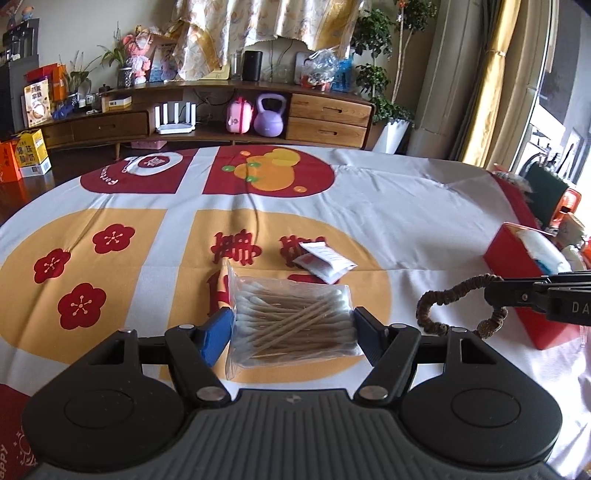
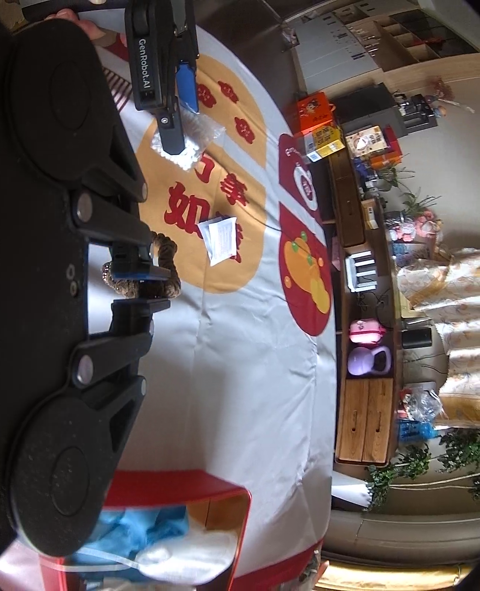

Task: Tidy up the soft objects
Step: 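Carry the bracelet and cotton swab bag over the red tin with both tools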

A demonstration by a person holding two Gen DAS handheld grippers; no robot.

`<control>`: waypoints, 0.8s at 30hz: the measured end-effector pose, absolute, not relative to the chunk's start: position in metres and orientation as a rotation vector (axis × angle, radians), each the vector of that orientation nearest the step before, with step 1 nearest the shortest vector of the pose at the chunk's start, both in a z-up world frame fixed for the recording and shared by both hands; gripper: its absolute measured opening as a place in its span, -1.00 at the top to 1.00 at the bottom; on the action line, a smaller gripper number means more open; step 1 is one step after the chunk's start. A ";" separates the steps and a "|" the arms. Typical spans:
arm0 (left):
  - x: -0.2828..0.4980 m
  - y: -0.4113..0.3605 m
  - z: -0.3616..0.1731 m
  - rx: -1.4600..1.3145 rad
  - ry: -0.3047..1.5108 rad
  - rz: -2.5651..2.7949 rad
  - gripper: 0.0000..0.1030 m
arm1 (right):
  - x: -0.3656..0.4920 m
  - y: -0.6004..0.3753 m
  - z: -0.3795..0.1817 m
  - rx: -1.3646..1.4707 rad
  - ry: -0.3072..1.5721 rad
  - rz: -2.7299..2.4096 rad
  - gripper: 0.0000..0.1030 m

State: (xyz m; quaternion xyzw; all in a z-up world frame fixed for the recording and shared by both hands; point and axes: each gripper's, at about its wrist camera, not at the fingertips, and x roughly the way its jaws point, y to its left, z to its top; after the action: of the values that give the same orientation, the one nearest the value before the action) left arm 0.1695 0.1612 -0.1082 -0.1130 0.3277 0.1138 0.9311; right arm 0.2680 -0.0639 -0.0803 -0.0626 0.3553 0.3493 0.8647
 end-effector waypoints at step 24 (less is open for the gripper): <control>0.178 0.026 -0.021 -0.132 0.560 0.018 -0.37 | 0.249 -0.191 -0.013 -0.006 0.602 0.648 0.83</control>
State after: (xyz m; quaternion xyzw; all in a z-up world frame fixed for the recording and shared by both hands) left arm 0.1781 0.0265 -0.0207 -0.0652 0.2760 0.0086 0.9589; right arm 0.2492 -0.1910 -0.0127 -0.0031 0.2912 0.3135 0.9038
